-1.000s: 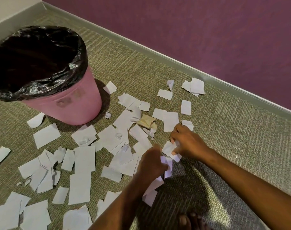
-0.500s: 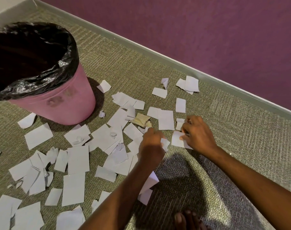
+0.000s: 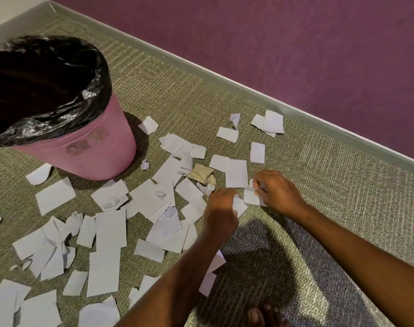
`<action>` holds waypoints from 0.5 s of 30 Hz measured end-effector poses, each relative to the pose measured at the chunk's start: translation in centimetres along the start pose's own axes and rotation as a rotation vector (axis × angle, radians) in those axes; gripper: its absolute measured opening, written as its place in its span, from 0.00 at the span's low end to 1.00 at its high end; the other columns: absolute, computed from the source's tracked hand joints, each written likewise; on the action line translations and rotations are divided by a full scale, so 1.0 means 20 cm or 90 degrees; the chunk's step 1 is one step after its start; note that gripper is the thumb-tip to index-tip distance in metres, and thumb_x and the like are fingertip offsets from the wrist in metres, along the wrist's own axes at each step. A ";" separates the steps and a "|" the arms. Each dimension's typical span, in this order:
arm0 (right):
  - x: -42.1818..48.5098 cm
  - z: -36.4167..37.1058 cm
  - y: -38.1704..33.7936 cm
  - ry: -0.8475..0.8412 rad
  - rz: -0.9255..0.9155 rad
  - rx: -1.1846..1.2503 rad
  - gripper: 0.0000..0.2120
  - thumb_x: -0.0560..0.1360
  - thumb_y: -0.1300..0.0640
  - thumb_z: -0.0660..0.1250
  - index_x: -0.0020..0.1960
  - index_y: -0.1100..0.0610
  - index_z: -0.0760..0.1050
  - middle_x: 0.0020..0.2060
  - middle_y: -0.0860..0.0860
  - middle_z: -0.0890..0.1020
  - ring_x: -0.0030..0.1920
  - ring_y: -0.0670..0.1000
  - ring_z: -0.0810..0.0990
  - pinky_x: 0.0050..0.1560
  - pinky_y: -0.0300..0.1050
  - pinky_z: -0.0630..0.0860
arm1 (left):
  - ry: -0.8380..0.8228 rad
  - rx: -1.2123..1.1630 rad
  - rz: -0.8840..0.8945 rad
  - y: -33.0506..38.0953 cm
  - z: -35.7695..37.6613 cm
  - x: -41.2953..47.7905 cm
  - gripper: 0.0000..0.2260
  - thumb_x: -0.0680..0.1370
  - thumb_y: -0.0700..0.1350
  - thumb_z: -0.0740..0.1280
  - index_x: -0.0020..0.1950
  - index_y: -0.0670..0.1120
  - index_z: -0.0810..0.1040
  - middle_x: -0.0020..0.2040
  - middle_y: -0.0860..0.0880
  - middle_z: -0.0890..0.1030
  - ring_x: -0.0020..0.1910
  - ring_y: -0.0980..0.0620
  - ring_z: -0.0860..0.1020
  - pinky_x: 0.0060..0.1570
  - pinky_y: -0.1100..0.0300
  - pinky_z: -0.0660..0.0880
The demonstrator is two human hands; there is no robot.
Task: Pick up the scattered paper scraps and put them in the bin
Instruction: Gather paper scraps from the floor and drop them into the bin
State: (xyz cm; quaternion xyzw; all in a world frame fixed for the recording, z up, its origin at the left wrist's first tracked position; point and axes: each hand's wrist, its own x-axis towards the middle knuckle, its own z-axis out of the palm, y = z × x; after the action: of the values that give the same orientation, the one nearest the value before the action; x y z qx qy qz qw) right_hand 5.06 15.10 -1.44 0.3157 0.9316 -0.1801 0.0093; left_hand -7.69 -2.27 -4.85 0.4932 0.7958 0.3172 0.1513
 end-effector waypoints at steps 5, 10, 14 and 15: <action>0.01 -0.03 -0.03 0.001 0.047 0.096 0.12 0.75 0.61 0.76 0.47 0.48 0.74 0.36 0.46 0.77 0.36 0.53 0.77 0.33 0.47 0.71 | 0.021 -0.083 -0.080 0.01 -0.08 0.03 0.15 0.71 0.36 0.68 0.57 0.42 0.82 0.48 0.42 0.82 0.47 0.41 0.79 0.46 0.51 0.77; 0.13 -0.17 -0.22 0.009 0.123 0.375 0.14 0.75 0.62 0.79 0.51 0.50 0.78 0.45 0.52 0.82 0.41 0.49 0.78 0.43 0.47 0.78 | 0.063 -0.210 -0.178 0.05 -0.36 0.18 0.11 0.77 0.40 0.70 0.60 0.43 0.82 0.50 0.48 0.83 0.47 0.52 0.77 0.44 0.62 0.68; 0.26 -0.38 -0.49 0.032 0.119 0.543 0.20 0.74 0.65 0.79 0.61 0.50 0.79 0.46 0.51 0.79 0.46 0.51 0.81 0.48 0.55 0.83 | 0.110 -0.311 -0.240 0.08 -0.61 0.29 0.10 0.80 0.40 0.71 0.61 0.44 0.82 0.46 0.55 0.82 0.41 0.59 0.78 0.39 0.64 0.71; 0.29 -0.44 -0.58 0.033 0.106 0.575 0.20 0.75 0.66 0.79 0.62 0.50 0.80 0.46 0.50 0.81 0.46 0.52 0.83 0.47 0.55 0.84 | 0.131 -0.337 -0.249 0.08 -0.69 0.31 0.09 0.80 0.42 0.71 0.60 0.46 0.82 0.46 0.56 0.82 0.41 0.60 0.79 0.38 0.64 0.72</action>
State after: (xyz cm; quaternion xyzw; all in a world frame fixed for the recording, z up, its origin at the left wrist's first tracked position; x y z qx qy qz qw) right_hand -5.64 13.01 9.78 0.3666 0.7311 -0.5586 -0.1380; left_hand -17.14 -1.14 7.01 0.2401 0.7767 0.5255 0.2510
